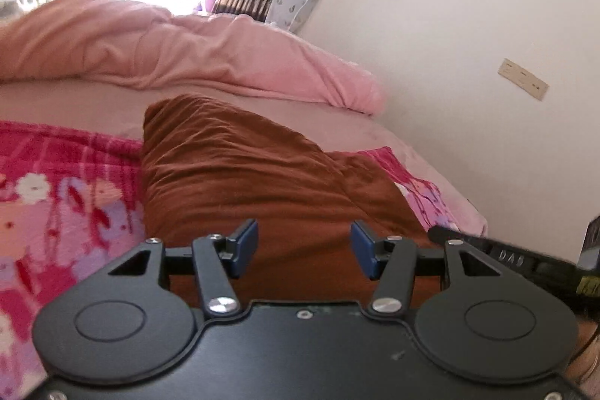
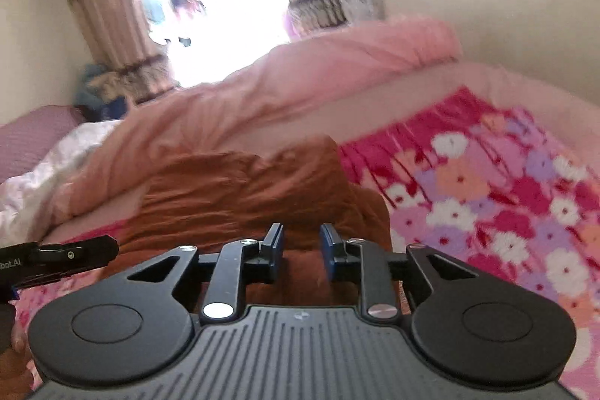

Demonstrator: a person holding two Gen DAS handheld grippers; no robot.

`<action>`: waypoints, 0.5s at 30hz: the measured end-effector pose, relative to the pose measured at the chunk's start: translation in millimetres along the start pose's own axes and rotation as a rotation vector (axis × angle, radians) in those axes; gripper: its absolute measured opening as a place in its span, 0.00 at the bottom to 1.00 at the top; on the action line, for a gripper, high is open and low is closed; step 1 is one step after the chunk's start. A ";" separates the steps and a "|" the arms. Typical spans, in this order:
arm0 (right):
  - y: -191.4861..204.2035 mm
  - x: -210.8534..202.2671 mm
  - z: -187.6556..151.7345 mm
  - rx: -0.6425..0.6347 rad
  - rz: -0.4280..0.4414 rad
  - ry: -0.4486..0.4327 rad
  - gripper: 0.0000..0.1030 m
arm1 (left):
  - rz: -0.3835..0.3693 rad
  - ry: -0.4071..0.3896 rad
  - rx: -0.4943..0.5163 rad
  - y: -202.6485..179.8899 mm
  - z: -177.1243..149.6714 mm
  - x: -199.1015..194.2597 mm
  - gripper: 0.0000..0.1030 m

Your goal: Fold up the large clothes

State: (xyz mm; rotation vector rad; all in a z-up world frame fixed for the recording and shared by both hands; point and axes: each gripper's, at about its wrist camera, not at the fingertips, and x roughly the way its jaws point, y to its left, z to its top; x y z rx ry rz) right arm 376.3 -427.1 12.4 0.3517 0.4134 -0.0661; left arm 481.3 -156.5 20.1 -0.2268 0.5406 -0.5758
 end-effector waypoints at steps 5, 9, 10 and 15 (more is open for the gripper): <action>8.4 -29.4 -14.7 -0.075 0.063 -0.004 0.28 | -0.011 0.023 0.038 -8.0 -35.7 -23.5 0.54; 6.4 -23.4 -33.4 -0.098 0.029 0.031 0.28 | 0.000 0.075 0.034 -3.5 -60.4 -9.4 0.54; 3.1 -20.4 -37.8 -0.080 0.027 0.045 0.27 | -0.002 0.076 0.042 -2.9 -64.8 -6.8 0.54; -13.2 -9.0 -60.4 -0.018 0.029 0.067 0.22 | -0.022 0.075 0.017 6.2 -76.4 -0.1 0.55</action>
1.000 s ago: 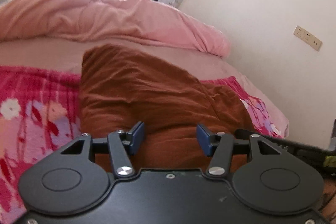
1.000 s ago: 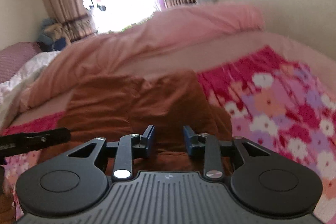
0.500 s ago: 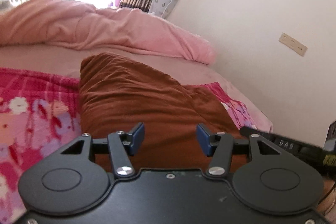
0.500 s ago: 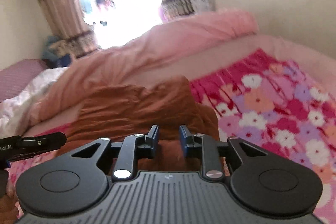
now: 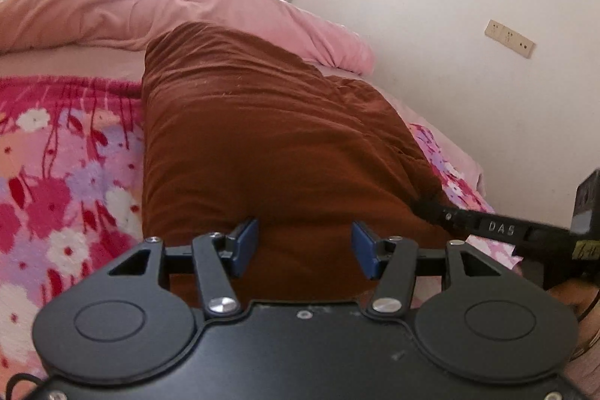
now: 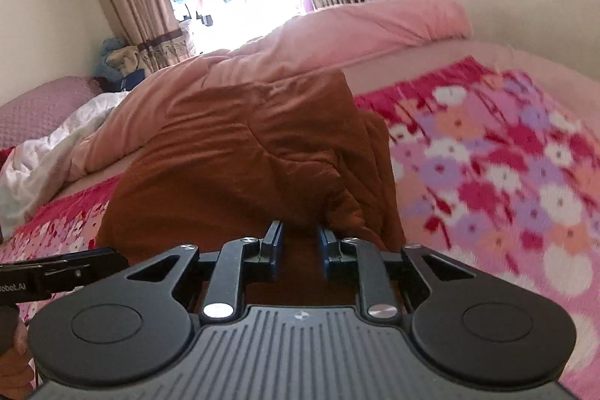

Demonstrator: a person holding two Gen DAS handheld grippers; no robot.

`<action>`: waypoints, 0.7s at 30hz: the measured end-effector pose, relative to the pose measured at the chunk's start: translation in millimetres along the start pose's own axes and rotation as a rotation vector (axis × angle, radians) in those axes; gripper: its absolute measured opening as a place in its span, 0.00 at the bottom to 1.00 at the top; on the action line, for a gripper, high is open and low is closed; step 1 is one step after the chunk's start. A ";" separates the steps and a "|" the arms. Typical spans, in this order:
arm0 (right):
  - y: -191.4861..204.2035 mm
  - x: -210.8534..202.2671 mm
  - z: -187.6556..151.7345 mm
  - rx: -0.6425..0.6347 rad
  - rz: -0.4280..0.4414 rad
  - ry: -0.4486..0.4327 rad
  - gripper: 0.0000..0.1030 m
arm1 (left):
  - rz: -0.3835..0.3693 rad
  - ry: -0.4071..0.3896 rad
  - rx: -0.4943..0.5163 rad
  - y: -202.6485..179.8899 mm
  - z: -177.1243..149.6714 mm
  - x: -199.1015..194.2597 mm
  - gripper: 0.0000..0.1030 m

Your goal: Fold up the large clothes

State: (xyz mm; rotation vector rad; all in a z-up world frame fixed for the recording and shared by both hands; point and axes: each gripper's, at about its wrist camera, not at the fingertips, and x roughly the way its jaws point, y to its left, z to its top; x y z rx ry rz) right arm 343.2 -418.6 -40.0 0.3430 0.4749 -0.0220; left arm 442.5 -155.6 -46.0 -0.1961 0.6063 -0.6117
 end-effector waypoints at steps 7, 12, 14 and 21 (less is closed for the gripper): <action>-9.3 -5.1 -1.9 0.021 0.042 0.002 0.21 | -0.058 0.023 -0.002 5.6 17.9 -20.3 0.59; -25.5 -25.0 28.2 0.078 0.241 -0.003 0.70 | 0.000 -0.038 -0.075 45.7 36.8 -38.9 0.62; -30.4 -29.1 39.8 0.107 0.251 -0.039 0.79 | 0.050 -0.041 -0.152 70.2 41.6 -36.8 0.63; -58.3 17.1 71.8 0.189 0.202 0.041 0.88 | -0.073 0.009 -0.493 147.1 34.6 -2.2 0.64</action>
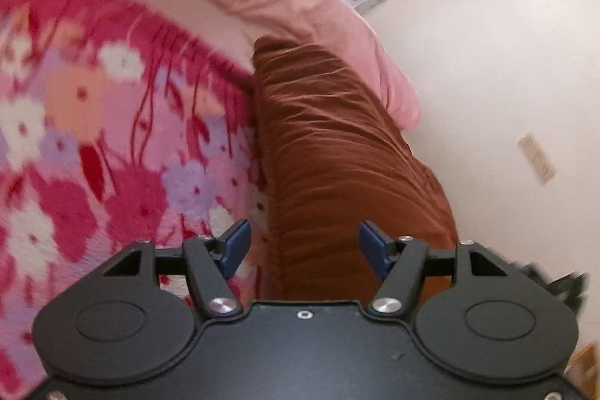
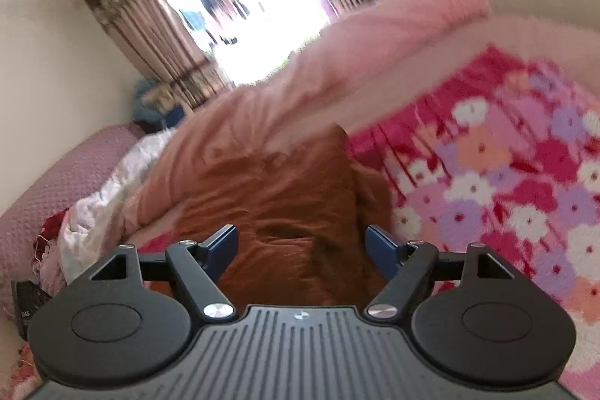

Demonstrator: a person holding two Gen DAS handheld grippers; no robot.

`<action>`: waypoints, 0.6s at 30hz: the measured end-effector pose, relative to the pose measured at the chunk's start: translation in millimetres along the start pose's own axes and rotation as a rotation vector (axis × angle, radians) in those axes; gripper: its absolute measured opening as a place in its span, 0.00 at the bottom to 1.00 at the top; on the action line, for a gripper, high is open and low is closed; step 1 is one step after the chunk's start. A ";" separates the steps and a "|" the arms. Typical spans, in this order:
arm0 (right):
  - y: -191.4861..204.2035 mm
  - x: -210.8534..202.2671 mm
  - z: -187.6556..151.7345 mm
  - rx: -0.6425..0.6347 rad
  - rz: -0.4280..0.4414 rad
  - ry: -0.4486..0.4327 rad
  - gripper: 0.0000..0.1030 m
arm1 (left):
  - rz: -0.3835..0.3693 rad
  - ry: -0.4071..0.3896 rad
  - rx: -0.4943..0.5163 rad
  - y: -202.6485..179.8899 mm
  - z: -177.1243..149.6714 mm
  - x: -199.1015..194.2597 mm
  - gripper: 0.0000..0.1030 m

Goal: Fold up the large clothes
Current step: 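Roll both tools and grasp the coat bundle from its sides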

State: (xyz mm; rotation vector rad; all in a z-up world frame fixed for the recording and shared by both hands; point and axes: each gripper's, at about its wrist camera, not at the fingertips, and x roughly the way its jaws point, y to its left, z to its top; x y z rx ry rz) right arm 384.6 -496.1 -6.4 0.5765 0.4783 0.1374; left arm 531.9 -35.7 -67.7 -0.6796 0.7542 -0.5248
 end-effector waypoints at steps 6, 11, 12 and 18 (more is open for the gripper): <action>-39.4 35.5 -0.5 0.112 0.009 0.093 0.92 | -0.094 0.050 -0.126 21.8 5.4 23.0 0.69; -73.1 49.9 -5.4 0.250 0.159 0.157 0.98 | -0.207 0.123 -0.195 32.3 9.4 44.1 0.78; -77.9 53.3 -6.4 0.271 0.182 0.166 0.98 | -0.226 0.138 -0.208 33.7 10.2 49.4 0.79; -87.1 76.0 -12.3 0.333 0.271 0.198 1.00 | -0.265 0.159 -0.163 20.6 18.2 72.4 0.88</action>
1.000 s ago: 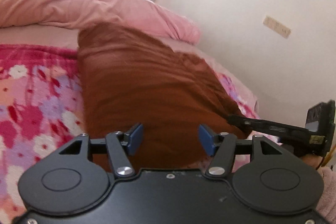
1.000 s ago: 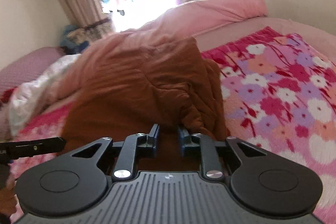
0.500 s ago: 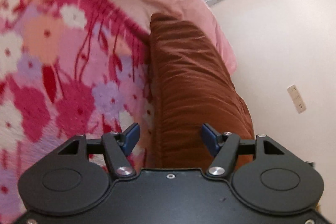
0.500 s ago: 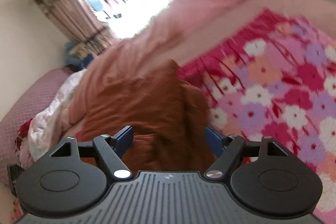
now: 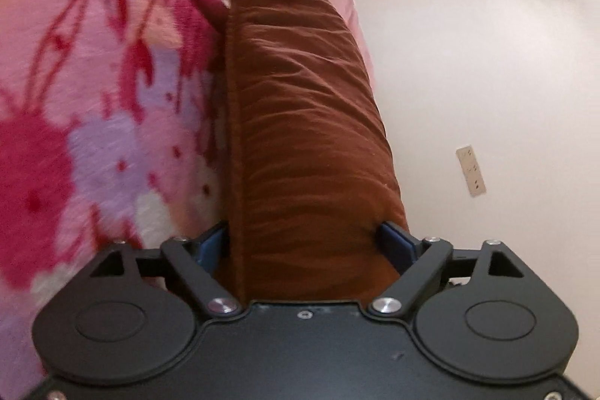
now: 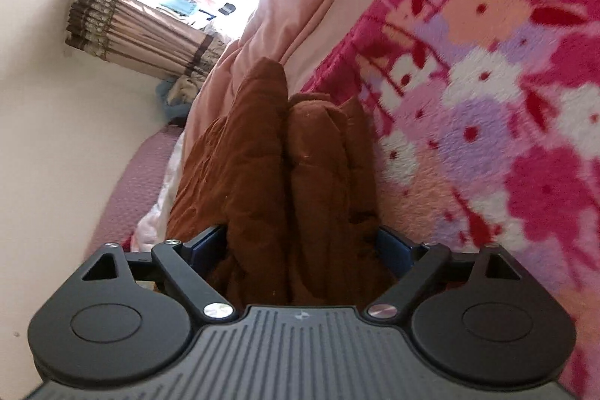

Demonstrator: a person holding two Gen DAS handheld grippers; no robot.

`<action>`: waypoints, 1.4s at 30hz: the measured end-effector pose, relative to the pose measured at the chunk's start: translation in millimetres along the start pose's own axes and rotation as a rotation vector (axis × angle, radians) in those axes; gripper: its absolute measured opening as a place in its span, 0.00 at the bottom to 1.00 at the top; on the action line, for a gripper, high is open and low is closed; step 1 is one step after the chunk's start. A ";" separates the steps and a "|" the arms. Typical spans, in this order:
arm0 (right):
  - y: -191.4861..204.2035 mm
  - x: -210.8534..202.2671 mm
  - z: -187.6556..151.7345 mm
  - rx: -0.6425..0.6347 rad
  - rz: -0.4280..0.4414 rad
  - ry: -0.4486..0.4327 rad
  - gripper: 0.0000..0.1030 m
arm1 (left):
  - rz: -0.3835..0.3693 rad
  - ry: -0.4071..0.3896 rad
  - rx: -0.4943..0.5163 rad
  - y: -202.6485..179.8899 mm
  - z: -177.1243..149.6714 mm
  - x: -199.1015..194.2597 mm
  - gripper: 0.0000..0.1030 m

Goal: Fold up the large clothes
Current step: 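Roll both tools and grasp the coat bundle from its sides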

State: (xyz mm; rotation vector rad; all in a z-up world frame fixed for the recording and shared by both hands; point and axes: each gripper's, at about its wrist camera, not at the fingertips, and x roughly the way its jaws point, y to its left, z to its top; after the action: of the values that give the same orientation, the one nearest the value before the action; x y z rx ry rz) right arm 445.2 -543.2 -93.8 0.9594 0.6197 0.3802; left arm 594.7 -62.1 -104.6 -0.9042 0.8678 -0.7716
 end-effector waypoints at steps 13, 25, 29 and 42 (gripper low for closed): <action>10.6 20.7 16.8 -0.082 0.094 0.056 1.00 | -0.003 0.111 0.083 -12.8 26.9 41.4 0.97; 9.4 18.5 -2.6 -0.039 0.078 0.005 0.60 | 0.006 0.052 0.078 -20.6 11.3 51.3 0.90; 13.5 13.6 -7.1 -0.029 0.085 -0.016 0.48 | 0.018 0.042 0.081 -29.1 9.0 52.0 0.89; 85.8 4.9 -22.9 -0.058 0.165 -0.011 0.42 | 0.010 -0.028 0.132 -73.0 1.4 -31.5 0.87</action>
State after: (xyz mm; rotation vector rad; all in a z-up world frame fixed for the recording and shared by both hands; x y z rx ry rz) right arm 431.6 -480.5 -32.2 0.9587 0.5186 0.5367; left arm 567.8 -65.1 -29.9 -0.7917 0.7868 -0.7968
